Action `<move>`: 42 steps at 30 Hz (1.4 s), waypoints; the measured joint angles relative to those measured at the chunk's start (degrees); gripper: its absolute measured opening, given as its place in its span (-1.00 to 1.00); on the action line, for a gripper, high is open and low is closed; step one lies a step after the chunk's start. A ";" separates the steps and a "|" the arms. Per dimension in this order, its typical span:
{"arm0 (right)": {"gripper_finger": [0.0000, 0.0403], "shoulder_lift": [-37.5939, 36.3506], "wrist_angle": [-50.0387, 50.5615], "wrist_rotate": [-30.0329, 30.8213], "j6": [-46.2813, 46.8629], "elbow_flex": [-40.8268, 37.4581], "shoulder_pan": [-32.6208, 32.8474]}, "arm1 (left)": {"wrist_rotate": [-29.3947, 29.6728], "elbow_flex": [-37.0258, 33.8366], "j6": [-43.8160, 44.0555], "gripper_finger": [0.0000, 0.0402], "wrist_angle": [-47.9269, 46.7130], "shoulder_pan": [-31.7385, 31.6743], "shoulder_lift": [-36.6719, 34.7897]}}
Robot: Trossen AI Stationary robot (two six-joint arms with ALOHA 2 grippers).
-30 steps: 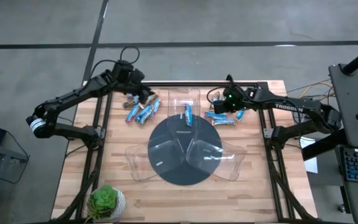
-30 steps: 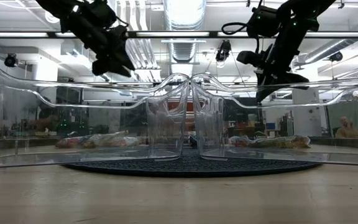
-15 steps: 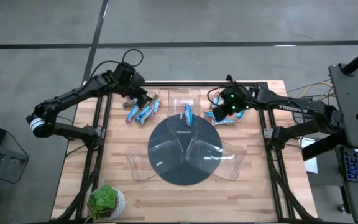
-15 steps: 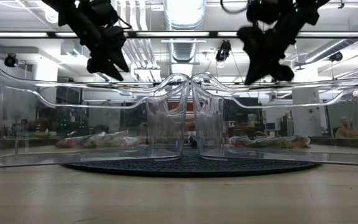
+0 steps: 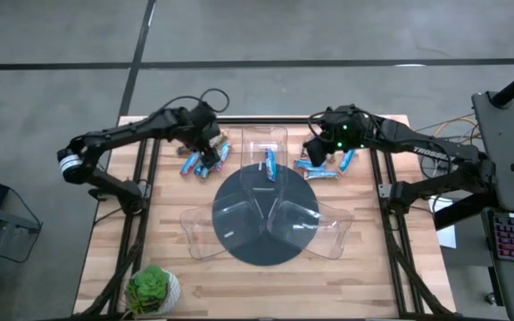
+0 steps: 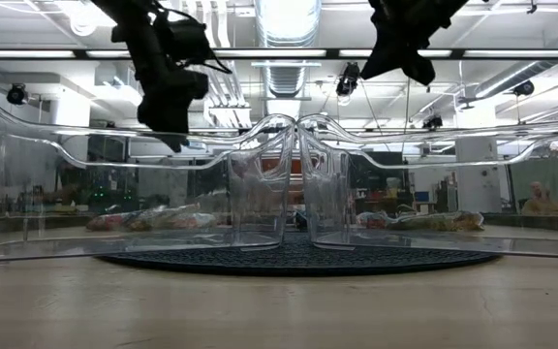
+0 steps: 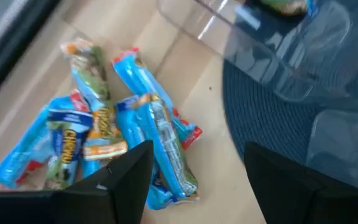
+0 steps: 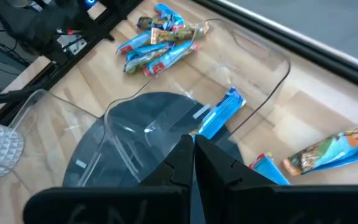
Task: Pick and place Granola Bars by type
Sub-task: Put the yellow granola bar into the right transparent bin
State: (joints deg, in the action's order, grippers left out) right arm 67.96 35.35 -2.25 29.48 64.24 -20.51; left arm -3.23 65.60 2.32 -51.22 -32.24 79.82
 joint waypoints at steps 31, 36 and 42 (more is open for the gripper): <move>-0.96 0.02 2.12 0.87 0.12 -1.37 0.03 | 7.78 0.76 7.83 0.16 -0.78 1.86 17.99; -0.96 0.04 2.14 0.86 0.19 -1.37 0.02 | 6.27 0.74 7.83 0.16 -0.72 1.86 19.99; -0.96 0.02 2.16 0.81 0.28 -1.39 0.06 | 5.24 0.74 7.43 0.16 -0.18 1.91 21.95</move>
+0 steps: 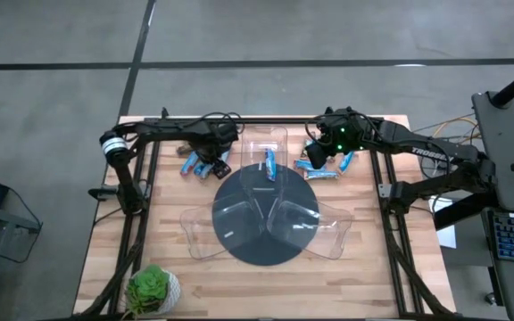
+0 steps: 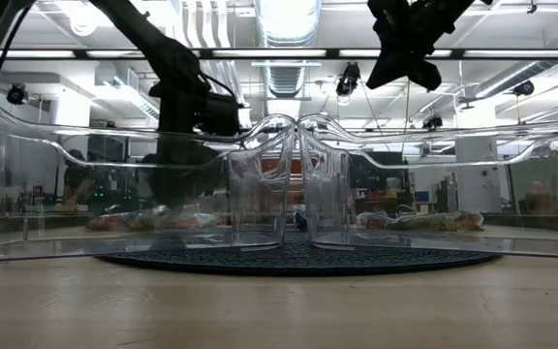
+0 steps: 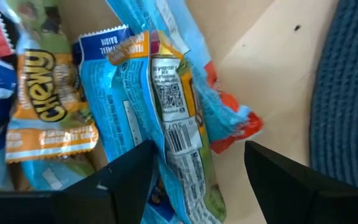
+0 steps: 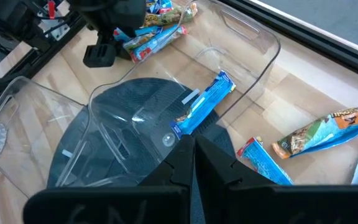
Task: Pick and place Granola Bars by type
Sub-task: Put the yellow granola bar into the right transparent bin
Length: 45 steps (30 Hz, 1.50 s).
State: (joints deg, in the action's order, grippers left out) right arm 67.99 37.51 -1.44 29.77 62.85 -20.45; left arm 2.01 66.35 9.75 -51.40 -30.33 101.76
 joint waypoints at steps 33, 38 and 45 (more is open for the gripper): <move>-0.96 0.00 0.00 0.03 0.25 0.35 0.72 | -1.01 -0.02 -2.48 -0.67 -0.95 0.09 2.31; -0.96 0.00 0.00 0.03 0.25 0.35 0.72 | -1.03 -0.04 -2.46 -0.71 -2.82 0.11 2.31; -0.96 0.00 0.00 0.03 0.25 0.35 0.72 | -1.06 1.71 -3.36 -0.72 -8.52 0.11 2.07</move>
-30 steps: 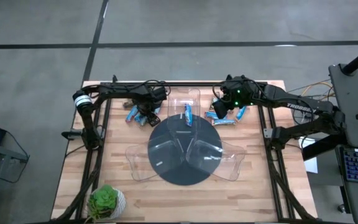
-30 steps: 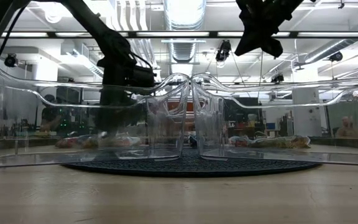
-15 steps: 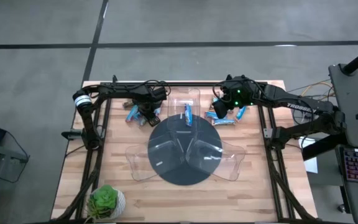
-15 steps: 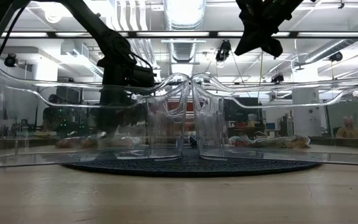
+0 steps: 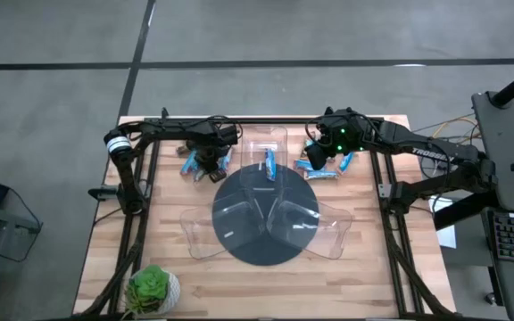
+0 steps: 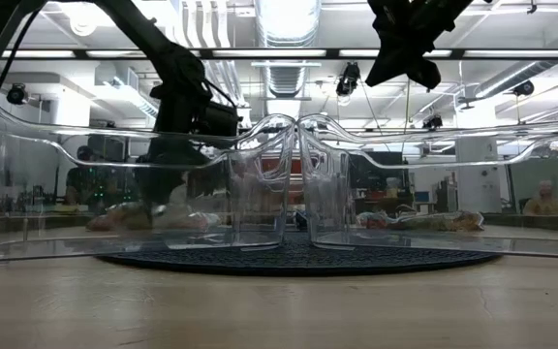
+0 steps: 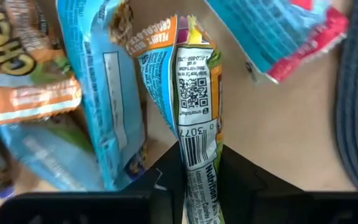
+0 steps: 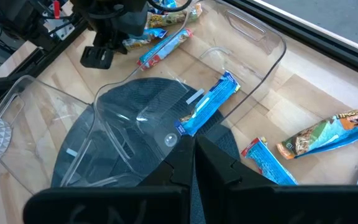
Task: Pick and place Granola Bars by type
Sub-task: Put the yellow granola bar into the right transparent bin
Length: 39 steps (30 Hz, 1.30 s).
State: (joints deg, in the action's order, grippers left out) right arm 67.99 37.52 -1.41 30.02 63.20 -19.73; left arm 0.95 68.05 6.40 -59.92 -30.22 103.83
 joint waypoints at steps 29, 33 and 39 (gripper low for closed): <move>-0.96 -8.86 10.47 0.29 -4.76 1.40 -1.65 | -17.17 33.00 -1.88 -0.72 4.95 9.15 -9.23; -0.96 -12.85 15.05 2.85 -4.11 1.29 -1.81 | -20.30 32.98 -0.81 -0.72 10.46 11.82 -9.23; -0.96 -17.63 19.37 6.47 -1.92 1.26 -1.95 | -22.11 32.96 2.28 -0.72 16.74 16.15 -9.09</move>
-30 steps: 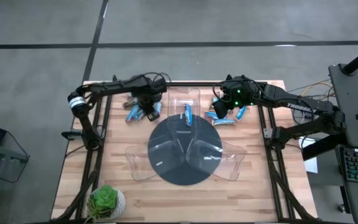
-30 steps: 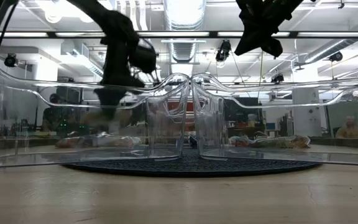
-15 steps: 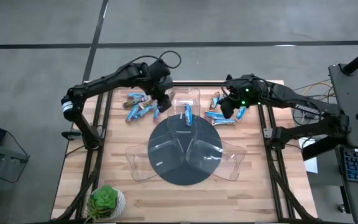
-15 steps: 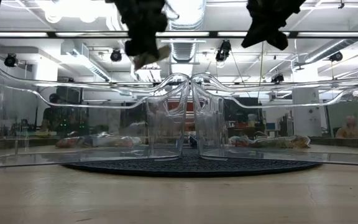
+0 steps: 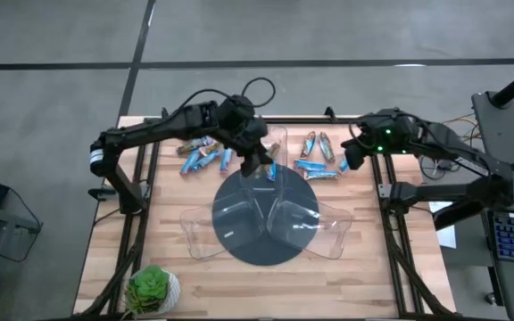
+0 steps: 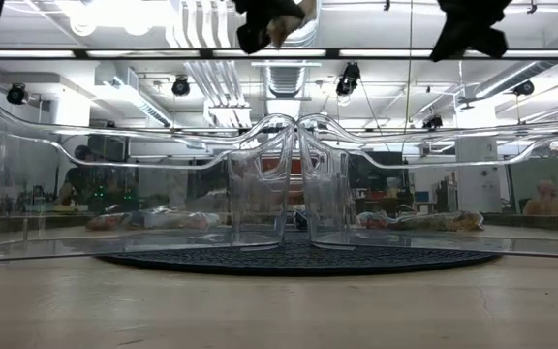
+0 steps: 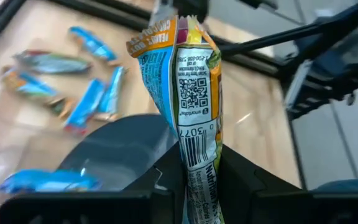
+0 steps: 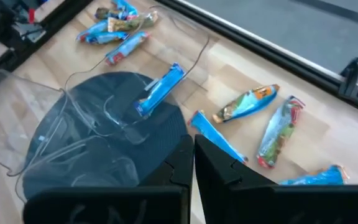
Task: Pick and place Granola Bars by type
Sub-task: Put the yellow granola bar into the right transparent bin
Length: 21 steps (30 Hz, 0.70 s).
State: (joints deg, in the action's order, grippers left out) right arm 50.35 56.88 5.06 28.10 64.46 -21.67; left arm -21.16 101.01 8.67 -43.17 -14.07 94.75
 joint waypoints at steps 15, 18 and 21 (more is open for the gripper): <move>-0.96 -0.48 -0.04 0.09 0.43 -0.19 0.01 | 0.00 -0.07 10.10 -0.72 9.33 8.21 0.72; -0.96 -0.03 -0.07 0.08 0.46 -0.23 0.02 | 0.11 -0.17 12.99 -0.72 9.14 9.57 1.24; -0.96 0.17 -0.06 0.09 0.46 -0.41 0.02 | 0.20 -0.02 16.42 -0.72 11.11 10.63 3.22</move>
State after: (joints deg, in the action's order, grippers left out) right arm 50.52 56.82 5.15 28.56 64.06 -21.65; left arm -20.97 100.99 25.10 -32.06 -3.44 97.96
